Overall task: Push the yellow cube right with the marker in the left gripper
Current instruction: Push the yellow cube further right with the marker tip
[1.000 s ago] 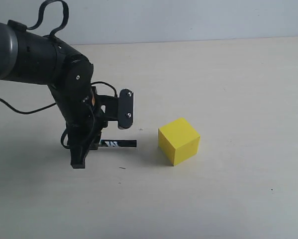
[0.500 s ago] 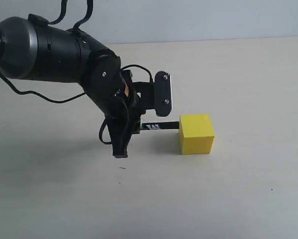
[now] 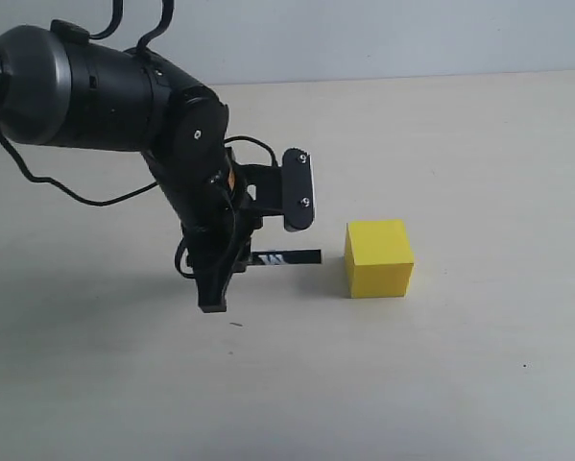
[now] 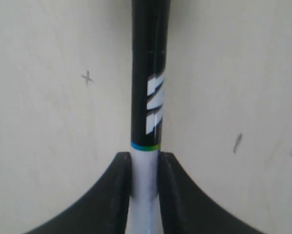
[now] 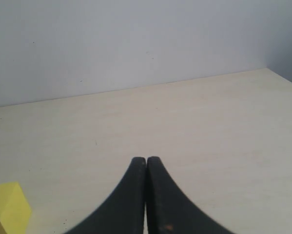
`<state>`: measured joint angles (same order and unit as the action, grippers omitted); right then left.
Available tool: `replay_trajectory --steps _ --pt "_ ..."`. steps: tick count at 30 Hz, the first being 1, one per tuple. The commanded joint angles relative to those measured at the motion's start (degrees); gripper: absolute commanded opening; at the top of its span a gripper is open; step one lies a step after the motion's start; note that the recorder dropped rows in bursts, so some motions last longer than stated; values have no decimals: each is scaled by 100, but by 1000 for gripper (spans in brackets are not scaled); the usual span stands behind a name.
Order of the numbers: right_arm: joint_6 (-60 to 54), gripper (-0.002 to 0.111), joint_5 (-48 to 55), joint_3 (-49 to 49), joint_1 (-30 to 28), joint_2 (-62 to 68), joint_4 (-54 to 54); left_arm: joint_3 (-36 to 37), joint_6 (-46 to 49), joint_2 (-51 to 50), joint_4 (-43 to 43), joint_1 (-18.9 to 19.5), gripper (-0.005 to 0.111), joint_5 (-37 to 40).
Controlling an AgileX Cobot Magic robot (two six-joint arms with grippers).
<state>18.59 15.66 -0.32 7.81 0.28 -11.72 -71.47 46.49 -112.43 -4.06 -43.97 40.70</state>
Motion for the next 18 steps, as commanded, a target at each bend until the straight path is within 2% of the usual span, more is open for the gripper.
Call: replay_trajectory --steps 1,5,8,14,18 --pt "-37 0 -33 32 -16 -28 -42 -285 -52 -225 481 -126 0 -402" --pt "-37 0 -33 32 -16 -28 -42 -403 -52 -380 591 -286 0 -374" --pt "-37 0 -33 32 -16 -28 -42 -403 -52 -404 591 -289 0 -2" --pt "-37 0 -33 32 -16 -28 -42 -403 -64 -404 490 3 0 853" --pt "-37 0 -33 32 -16 -28 -42 -414 -76 -404 490 188 0 886"
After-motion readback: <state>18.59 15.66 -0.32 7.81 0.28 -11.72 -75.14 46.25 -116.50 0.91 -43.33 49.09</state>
